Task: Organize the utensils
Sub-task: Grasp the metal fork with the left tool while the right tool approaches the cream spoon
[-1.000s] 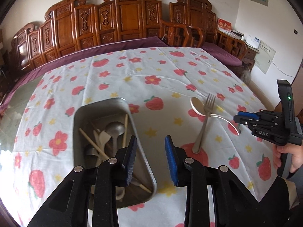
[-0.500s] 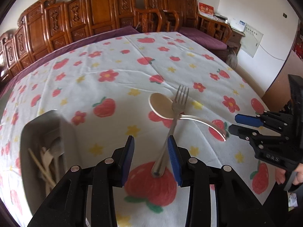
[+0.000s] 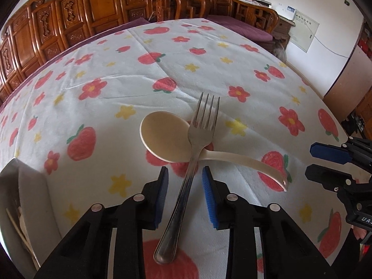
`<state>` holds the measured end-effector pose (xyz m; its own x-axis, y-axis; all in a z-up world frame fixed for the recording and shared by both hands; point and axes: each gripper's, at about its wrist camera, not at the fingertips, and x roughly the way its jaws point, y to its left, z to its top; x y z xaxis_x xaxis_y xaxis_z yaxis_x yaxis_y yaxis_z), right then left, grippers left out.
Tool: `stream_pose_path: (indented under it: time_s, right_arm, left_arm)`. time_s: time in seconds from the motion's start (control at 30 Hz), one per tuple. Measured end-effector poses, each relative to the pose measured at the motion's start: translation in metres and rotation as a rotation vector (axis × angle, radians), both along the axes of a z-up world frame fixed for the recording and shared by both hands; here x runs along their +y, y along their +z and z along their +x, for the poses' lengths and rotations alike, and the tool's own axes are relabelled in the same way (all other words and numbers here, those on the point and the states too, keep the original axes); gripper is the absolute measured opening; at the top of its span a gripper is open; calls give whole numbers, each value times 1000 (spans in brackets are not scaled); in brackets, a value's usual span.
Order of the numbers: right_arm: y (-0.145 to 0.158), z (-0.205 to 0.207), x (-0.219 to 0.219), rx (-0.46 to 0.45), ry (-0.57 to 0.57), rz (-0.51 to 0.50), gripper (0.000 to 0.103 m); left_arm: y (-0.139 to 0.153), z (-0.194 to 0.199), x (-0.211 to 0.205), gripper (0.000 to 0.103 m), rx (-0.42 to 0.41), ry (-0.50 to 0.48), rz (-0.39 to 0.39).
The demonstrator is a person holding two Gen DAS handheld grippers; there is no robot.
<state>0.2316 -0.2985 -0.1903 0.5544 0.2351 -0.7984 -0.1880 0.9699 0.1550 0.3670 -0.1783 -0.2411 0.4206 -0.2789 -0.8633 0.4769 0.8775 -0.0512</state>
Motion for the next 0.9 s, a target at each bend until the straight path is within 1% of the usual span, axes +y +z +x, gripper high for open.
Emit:
stream_pose_path:
  time_s: [0.1, 0.23, 0.27, 0.33, 0.37, 0.43, 0.53, 0.63, 0.8, 0.9]
  right_arm:
    - [0, 0, -2, -1, -4, 6, 36]
    - [0, 0, -3, -2, -6, 11, 36]
    - [0, 0, -3, -2, -6, 11, 36]
    - [0, 1, -4, -1, -5, 10, 36]
    - [0, 1, -3, 0, -4, 8, 36]
    - [-1, 2, -1, 1, -1, 4, 36]
    - [-2, 4, 3, 1, 4, 1, 36]
    - [-2, 9, 9, 0, 11, -2, 36]
    - [-1, 19, 21, -7, 25, -11, 36]
    - [-2, 29, 27, -9, 35, -15, 36]
  left_arm:
    - [-4, 4, -6, 19, 5, -9, 8]
    - [-5, 7, -8, 15, -5, -12, 14]
    - [-5, 7, -8, 11, -2, -13, 9]
    - [-5, 7, -7, 10, -2, -16, 9]
    - [-5, 6, -7, 7, -4, -18, 11]
    - [-3, 4, -5, 6, -5, -18, 3]
    - [4, -5, -3, 6, -41, -25, 0]
    - [12, -11, 2, 6, -57, -22, -14]
    - [32, -17, 14, 6, -84, -11, -46]
    - [43, -19, 20, 6, -104, -6, -53]
